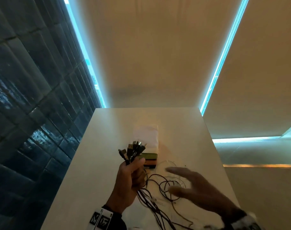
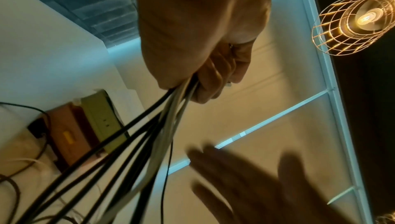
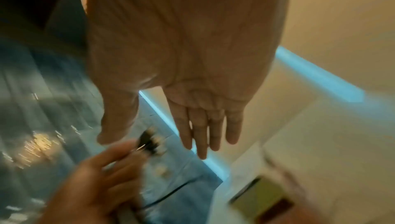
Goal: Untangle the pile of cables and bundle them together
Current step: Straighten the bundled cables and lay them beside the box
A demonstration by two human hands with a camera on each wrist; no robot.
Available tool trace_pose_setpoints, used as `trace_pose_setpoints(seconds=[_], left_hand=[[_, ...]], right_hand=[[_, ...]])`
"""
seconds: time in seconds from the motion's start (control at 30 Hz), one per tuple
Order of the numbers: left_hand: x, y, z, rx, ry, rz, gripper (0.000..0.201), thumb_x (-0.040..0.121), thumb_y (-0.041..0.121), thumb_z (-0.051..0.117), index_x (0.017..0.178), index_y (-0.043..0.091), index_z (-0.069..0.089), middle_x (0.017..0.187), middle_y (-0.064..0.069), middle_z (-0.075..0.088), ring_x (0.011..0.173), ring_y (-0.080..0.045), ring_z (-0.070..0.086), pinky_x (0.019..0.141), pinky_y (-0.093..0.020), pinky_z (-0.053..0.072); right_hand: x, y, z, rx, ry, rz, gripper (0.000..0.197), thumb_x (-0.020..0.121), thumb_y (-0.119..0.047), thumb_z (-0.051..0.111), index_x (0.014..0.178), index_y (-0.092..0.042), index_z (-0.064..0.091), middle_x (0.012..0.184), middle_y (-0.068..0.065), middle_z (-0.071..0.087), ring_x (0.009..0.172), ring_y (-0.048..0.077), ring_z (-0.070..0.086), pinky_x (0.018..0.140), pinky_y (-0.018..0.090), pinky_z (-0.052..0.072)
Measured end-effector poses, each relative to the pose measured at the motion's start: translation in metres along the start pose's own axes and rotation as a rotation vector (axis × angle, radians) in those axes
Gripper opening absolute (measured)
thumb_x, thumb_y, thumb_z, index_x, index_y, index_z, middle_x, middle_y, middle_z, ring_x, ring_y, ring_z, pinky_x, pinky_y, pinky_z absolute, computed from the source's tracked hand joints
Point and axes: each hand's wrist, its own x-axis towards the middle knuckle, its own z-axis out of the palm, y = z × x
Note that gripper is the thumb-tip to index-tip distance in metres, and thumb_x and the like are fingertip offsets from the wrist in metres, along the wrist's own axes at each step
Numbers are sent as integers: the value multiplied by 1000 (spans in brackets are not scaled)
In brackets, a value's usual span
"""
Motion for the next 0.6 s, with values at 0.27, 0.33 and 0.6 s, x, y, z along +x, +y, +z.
trace_pose_setpoints(seconds=[0.27,0.33,0.6], left_hand=[[-2,26,2,75,120,108,38,85,18,66,59,20,38,46,3,18,34,-10,16,39,-20,13],[-3,30,-1,39,169,101,44,90,14,61,55,24,35,45,5,18,34,-9,14,41,-22,10],[8,40,-31,11,302,94,43,93,14,57,61,25,31,43,8,20,32,-5,15,34,-14,16]], right_hand=[[30,-47,67,498,-255,41,34,95,-48,51,73,-24,59,61,-5,48,47,9,42,47,24,38],[13,-36,66,554,-267,72,40,95,-52,44,68,-24,53,58,-5,41,44,10,33,41,22,29],[-44,20,44,529,-239,286,48,88,-57,55,57,-22,42,46,-10,34,37,4,29,38,18,22]])
